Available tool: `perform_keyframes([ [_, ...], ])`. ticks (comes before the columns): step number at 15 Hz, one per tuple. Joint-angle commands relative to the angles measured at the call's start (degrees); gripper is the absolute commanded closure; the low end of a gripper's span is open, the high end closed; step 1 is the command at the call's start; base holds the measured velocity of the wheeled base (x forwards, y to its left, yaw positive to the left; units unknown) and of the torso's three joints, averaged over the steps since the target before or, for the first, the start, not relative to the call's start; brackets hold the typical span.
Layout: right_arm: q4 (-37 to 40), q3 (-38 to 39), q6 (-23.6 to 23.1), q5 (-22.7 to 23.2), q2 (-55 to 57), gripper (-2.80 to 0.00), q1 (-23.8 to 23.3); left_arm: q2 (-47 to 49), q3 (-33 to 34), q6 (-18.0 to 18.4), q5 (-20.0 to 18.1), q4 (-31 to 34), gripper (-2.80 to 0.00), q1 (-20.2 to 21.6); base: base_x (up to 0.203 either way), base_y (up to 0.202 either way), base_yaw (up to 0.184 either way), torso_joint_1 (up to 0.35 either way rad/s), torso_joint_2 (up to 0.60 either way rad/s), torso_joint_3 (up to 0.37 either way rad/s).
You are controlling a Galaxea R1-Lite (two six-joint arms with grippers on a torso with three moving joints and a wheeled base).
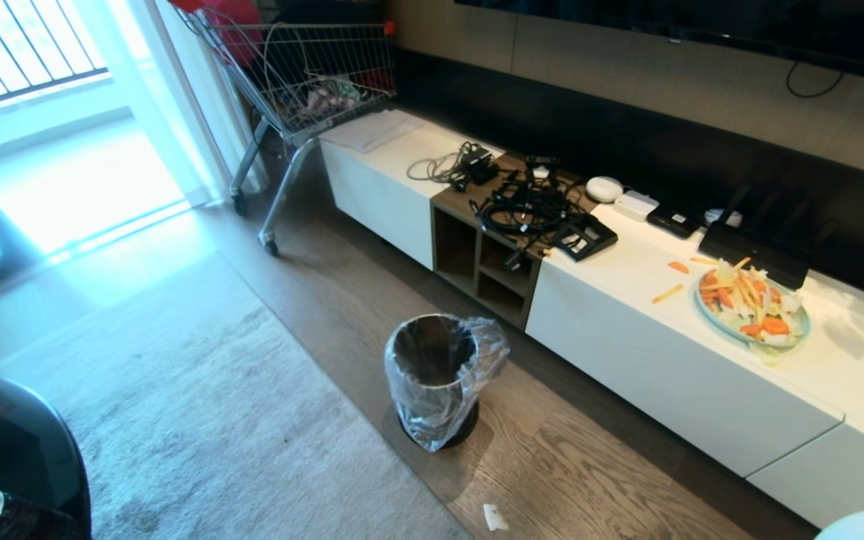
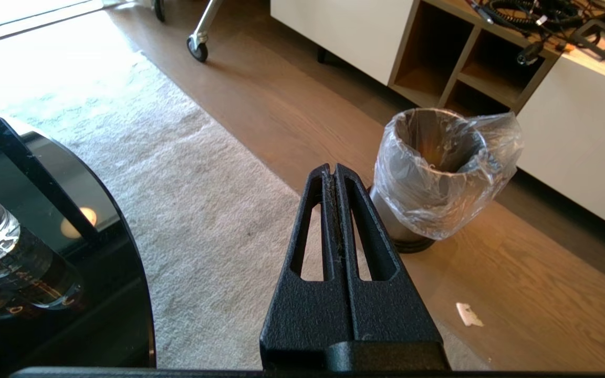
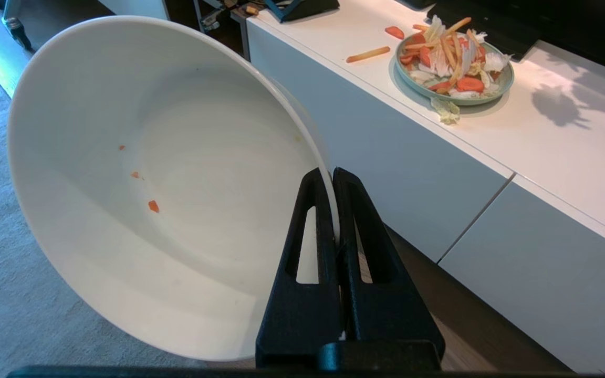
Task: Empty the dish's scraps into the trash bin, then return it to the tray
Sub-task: Put the bowl back to the table
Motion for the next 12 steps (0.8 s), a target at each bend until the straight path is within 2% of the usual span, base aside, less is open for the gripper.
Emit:
perform_keyframes([
  [1, 0.0, 0.0, 0.0, 0.0, 0.1, 0.00, 0.0, 0.0, 0.0, 0.0, 0.0, 0.0, 0.00, 0.0, 0.000, 0.000, 0.000, 0.001, 0.00, 0.198],
  [8, 0.0, 0.0, 0.0, 0.0, 0.1, 0.00, 0.0, 0.0, 0.0, 0.0, 0.1, 0.0, 0.00, 0.0, 0.000, 0.000, 0.000, 0.004, 0.00, 0.203],
  [12, 0.0, 0.0, 0.0, 0.0, 0.1, 0.00, 0.0, 0.0, 0.0, 0.0, 0.0, 0.0, 0.00, 0.0, 0.000, 0.000, 0.000, 0.002, 0.00, 0.039],
])
